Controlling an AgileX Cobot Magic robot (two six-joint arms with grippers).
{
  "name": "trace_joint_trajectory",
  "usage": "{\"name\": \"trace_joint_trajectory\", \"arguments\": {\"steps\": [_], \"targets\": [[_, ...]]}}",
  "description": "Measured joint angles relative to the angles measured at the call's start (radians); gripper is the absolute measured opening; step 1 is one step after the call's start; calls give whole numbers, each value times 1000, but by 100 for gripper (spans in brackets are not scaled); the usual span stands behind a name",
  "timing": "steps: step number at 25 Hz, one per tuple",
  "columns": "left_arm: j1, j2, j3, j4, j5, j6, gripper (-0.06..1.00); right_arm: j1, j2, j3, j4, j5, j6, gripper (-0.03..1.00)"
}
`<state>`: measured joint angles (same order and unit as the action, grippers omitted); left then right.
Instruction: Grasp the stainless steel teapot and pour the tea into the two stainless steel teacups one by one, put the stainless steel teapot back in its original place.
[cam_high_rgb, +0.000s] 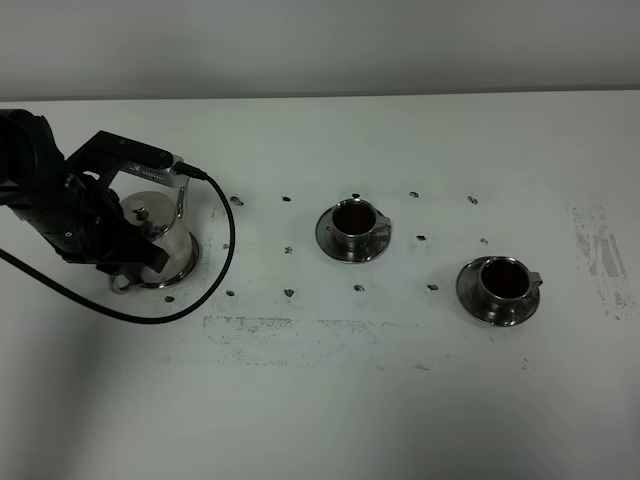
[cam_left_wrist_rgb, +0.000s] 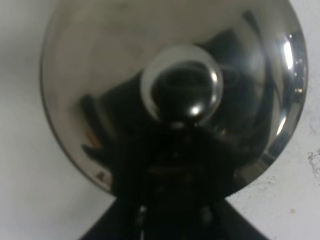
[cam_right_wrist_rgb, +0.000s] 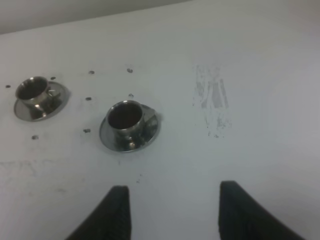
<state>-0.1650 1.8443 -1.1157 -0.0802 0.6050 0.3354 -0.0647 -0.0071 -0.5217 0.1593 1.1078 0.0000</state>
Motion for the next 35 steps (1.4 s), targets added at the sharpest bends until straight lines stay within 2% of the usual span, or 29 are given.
{"name": "trace_joint_trajectory", "arguments": {"steps": [4,10,22,26,35], "targets": [[0,0,0,0,-1,0,49,0,0,0,0,0,0,40],[0,-69,0,0,16,0,53,0,0,0,0,0,0,40],[0,-354,1,0,89,-2,53,0,0,0,0,0,0,40],[0,-442,1,1,103,-61,53,0,0,0,0,0,0,40],[0,-667,1,16,107,-117,40,0,0,0,0,0,0,40]]}}
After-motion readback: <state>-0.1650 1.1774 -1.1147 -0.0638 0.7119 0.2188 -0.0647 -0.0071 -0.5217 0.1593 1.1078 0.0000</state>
